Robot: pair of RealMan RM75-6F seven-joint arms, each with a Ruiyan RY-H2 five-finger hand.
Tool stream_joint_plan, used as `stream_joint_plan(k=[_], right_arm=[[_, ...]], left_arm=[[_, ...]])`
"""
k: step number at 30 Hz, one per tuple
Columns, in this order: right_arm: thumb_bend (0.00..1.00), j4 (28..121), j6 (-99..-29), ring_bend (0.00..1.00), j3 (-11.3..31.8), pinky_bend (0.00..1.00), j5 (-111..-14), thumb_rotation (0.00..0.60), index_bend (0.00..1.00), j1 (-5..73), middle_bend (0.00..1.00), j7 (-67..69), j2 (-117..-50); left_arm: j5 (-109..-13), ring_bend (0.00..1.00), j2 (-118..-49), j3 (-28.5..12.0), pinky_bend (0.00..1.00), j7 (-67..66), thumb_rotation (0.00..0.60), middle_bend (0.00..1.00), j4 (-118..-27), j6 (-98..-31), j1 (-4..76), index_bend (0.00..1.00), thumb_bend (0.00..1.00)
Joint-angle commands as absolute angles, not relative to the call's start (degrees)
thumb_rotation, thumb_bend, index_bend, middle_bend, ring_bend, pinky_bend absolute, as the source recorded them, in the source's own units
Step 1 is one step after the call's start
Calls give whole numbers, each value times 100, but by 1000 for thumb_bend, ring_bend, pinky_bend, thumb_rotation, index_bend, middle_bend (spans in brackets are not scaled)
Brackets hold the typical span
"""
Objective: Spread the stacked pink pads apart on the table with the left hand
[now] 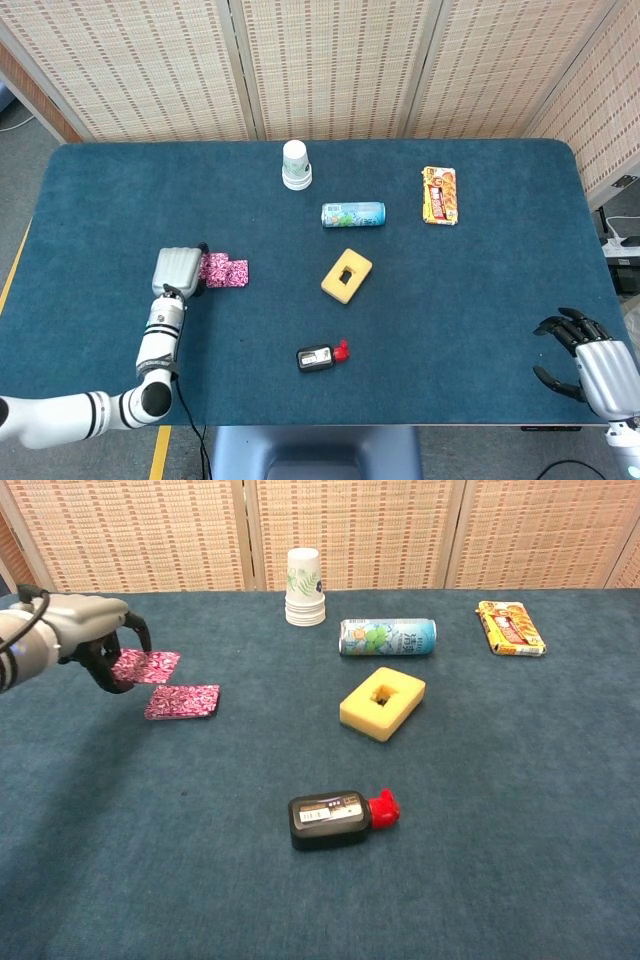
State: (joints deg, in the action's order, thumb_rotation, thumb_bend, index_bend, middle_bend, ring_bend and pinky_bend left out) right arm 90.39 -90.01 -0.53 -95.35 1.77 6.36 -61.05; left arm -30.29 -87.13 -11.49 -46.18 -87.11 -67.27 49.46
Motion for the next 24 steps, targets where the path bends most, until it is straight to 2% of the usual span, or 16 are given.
stream_joint_plan(k=[1,8,16,24], right_arm=[[92,9041,-9018,187,-54,305,-9544,600,399,172,335,635,-6106],[93,9036,-9007,187,-55,305,-9543,600,399,176,334,608,-6122],[93,9044,-9014,187,-57,305,-9541,600,399,170,335,597,-6127],[93,9051,-9006,187,-59,306,-9542,600,399,174,335,588,-6125]], left_arm=[[-3347,881,-8386,-910,794,-4281,600,822,-8817,-6654,4654,363,356],[-3605,880,-8234,-686,795,-3810,600,823,-8432,-6293,4354,364,357],[-3706,881,-8457,-590,795,-3342,600,825,-7553,-5666,4186,372,356],[-3622,881,-8664,-598,795,-3283,600,812,-7158,-5365,4154,303,348]])
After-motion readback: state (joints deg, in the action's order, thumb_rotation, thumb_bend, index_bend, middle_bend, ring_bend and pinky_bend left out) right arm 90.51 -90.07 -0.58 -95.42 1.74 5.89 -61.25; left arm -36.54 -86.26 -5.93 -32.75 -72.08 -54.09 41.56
